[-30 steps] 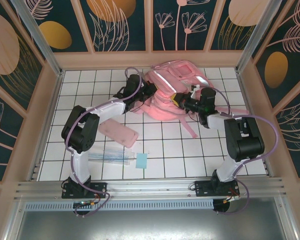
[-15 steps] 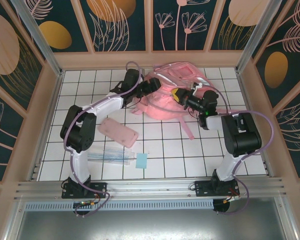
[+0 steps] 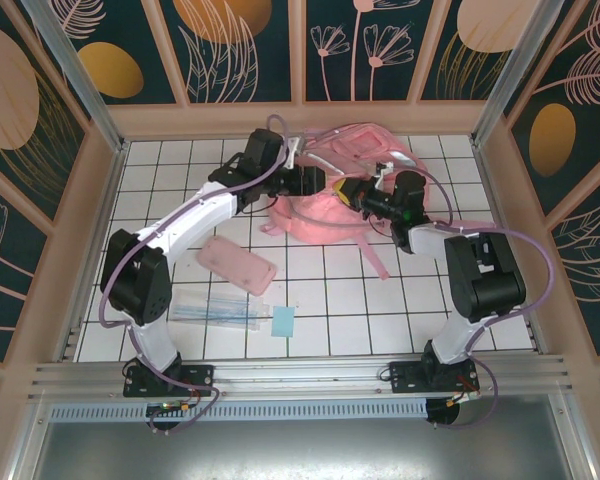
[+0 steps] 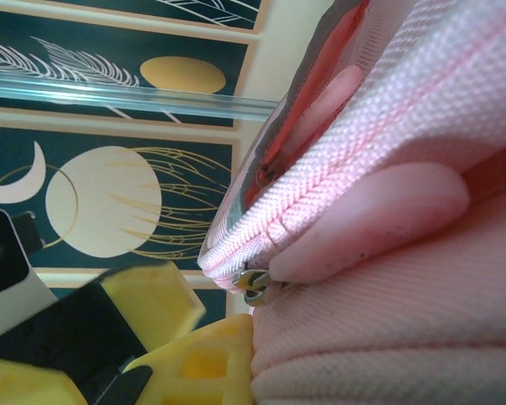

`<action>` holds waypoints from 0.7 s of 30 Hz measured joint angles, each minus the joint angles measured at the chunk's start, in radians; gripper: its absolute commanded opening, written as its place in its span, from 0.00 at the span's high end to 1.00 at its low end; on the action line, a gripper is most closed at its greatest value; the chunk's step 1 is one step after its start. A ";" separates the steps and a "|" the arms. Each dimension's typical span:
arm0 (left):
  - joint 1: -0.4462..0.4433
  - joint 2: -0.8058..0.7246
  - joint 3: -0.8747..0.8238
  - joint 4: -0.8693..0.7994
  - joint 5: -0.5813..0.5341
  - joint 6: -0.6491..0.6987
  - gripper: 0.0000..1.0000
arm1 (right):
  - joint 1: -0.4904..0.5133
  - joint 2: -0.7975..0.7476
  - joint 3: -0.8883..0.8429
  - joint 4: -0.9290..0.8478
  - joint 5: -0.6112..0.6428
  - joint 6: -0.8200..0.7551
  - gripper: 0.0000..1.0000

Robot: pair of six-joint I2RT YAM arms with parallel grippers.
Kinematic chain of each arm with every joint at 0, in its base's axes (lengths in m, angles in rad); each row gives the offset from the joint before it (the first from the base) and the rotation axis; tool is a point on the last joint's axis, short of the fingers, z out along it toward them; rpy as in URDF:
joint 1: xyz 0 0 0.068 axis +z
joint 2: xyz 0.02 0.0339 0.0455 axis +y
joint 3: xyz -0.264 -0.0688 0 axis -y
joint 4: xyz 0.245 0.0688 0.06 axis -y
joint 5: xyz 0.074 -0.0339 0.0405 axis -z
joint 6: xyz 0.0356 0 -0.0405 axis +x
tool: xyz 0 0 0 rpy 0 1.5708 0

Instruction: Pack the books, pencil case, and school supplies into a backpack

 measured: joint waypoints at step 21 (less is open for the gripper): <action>-0.042 0.129 0.018 -0.028 0.044 0.045 0.52 | 0.002 -0.024 0.007 -0.123 0.018 -0.025 1.00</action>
